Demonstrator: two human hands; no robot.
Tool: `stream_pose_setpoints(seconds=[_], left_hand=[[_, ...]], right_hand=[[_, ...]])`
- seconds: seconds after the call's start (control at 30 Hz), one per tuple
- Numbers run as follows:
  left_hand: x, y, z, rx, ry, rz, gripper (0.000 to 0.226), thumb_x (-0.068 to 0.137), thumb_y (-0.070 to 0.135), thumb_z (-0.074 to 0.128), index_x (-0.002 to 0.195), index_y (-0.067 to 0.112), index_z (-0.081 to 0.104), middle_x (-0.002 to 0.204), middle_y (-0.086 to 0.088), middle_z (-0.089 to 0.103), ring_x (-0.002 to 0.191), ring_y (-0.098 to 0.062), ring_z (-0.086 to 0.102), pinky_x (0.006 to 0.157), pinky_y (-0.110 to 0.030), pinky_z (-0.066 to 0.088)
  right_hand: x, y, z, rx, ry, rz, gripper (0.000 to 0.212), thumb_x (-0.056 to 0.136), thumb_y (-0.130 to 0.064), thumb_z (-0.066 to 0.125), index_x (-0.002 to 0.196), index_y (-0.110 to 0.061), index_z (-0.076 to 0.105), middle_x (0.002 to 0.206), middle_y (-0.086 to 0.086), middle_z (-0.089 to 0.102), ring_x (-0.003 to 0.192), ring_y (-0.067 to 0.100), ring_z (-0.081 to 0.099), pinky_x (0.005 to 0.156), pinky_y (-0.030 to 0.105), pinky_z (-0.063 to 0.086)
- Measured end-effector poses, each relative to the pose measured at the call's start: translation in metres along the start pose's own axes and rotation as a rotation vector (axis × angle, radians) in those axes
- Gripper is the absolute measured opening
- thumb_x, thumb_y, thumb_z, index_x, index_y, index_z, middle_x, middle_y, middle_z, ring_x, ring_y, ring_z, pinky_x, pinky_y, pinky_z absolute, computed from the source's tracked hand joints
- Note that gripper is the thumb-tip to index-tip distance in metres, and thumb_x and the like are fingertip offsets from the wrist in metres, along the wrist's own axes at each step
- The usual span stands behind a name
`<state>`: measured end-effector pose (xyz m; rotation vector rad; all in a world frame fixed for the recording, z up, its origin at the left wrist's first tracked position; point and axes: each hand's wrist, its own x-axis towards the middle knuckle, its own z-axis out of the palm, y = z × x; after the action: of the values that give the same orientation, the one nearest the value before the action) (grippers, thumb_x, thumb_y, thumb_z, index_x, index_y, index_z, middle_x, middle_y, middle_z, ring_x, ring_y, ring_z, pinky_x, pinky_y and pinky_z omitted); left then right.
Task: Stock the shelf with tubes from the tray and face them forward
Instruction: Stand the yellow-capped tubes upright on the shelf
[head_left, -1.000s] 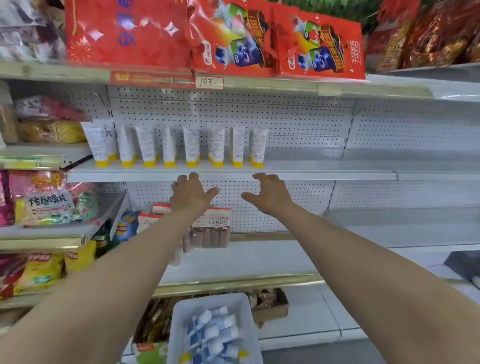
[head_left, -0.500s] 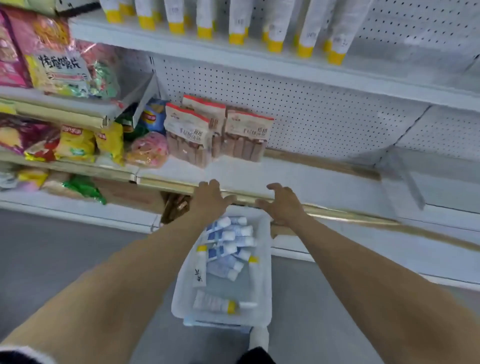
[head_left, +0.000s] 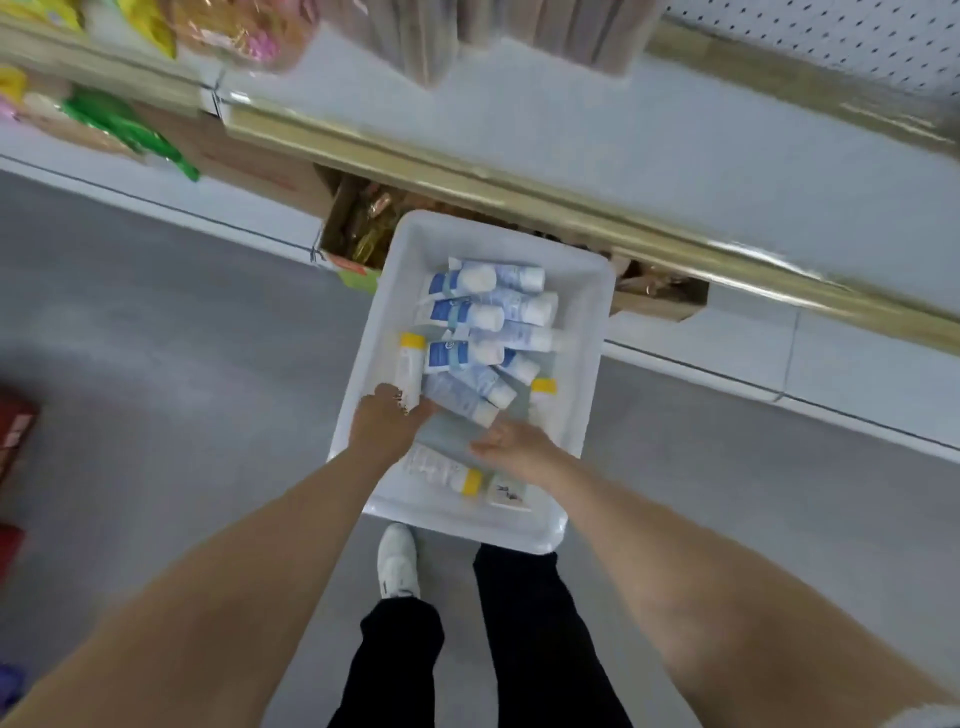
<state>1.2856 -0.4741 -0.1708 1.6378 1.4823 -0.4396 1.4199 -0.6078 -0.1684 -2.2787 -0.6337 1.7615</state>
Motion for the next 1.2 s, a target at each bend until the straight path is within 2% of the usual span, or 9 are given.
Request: stream_pose_setpoints(seconds=[0.1,0.27,0.4,0.5,0.7,0.83,1.0,1.07,1.2], left_hand=[[0.02,-0.013,0.015,-0.05,0.049,-0.053,0.069,0.087,0.044,0.064,0.142,0.011,0.038,0.136,-0.014,0.05,0.12,-0.032,0.051,0.093,-0.036,0.042],[0.049,-0.01,0.033,-0.165,0.097,-0.052,0.075,0.088,0.042,0.065,0.148,0.012,0.03,0.143,-0.012,0.047,0.128,-0.03,0.047,0.099,-0.037,0.04],[0.065,0.002,0.044,-0.143,0.177,-0.083,0.065,0.088,0.046,0.064,0.139,0.015,0.039,0.135,-0.011,0.053,0.119,-0.031,0.054,0.083,-0.031,0.04],[0.073,0.009,0.052,-0.032,0.25,-0.145,0.063,0.085,0.051,0.064,0.131,0.012,0.045,0.125,-0.012,0.057,0.111,-0.033,0.057,0.086,-0.041,0.048],[0.079,0.017,0.06,0.232,0.296,-0.201,0.064,0.078,0.048,0.074,0.12,0.008,0.048,0.114,-0.011,0.061,0.105,-0.032,0.061,0.075,-0.038,0.044],[0.079,0.001,0.061,0.302,0.278,-0.166,0.048,0.086,0.032,0.068,0.12,0.013,0.04,0.104,-0.011,0.061,0.097,-0.034,0.061,0.072,-0.039,0.041],[0.065,-0.016,0.045,-0.086,0.161,-0.163,0.029,0.084,0.038,0.062,0.102,0.017,0.054,0.09,-0.003,0.059,0.082,-0.027,0.058,0.069,-0.035,0.049],[0.051,-0.022,0.034,-0.314,0.141,-0.219,0.03,0.082,0.037,0.06,0.097,0.012,0.063,0.083,-0.006,0.068,0.074,-0.026,0.065,0.073,-0.042,0.059],[0.017,-0.024,0.003,-0.554,0.017,-0.217,0.01,0.082,0.022,0.072,0.077,0.014,0.066,0.076,-0.015,0.067,0.064,-0.029,0.066,0.08,-0.051,0.058]], right_hand=[[0.03,0.012,0.025,-0.001,-0.103,0.032,0.038,0.089,-0.042,0.068,0.113,-0.015,0.057,0.108,0.003,0.058,0.088,0.016,0.059,0.059,0.019,0.04],[0.064,0.023,0.047,-0.128,-0.166,0.057,0.052,0.086,-0.05,0.066,0.116,-0.009,0.058,0.113,0.01,0.063,0.101,0.025,0.062,0.072,0.031,0.045],[0.078,0.028,0.051,-0.201,-0.19,0.083,0.053,0.08,-0.057,0.069,0.106,-0.012,0.061,0.104,0.008,0.067,0.092,0.026,0.067,0.078,0.036,0.053],[0.086,0.033,0.055,-0.262,-0.206,0.05,0.049,0.077,-0.055,0.071,0.096,-0.011,0.066,0.095,0.007,0.071,0.09,0.026,0.068,0.083,0.039,0.053],[0.096,0.045,0.051,-0.167,-0.225,0.048,0.051,0.071,-0.055,0.078,0.102,-0.017,0.066,0.1,-0.001,0.07,0.092,0.018,0.065,0.086,0.032,0.052],[0.096,0.054,0.039,0.03,-0.21,0.079,0.047,0.07,-0.05,0.082,0.099,-0.016,0.069,0.094,-0.001,0.073,0.088,0.016,0.069,0.081,0.028,0.055],[0.083,0.05,0.023,0.13,-0.11,0.134,0.043,0.074,-0.054,0.078,0.09,-0.016,0.064,0.089,0.0,0.067,0.081,0.015,0.062,0.068,0.025,0.048],[0.07,0.046,0.017,0.138,-0.099,0.155,0.046,0.077,-0.056,0.074,0.097,-0.015,0.065,0.094,0.002,0.066,0.086,0.018,0.062,0.077,0.029,0.053],[0.029,0.039,0.006,0.302,-0.038,0.217,0.053,0.078,-0.05,0.076,0.111,-0.01,0.066,0.109,0.009,0.067,0.094,0.022,0.066,0.091,0.038,0.056]])
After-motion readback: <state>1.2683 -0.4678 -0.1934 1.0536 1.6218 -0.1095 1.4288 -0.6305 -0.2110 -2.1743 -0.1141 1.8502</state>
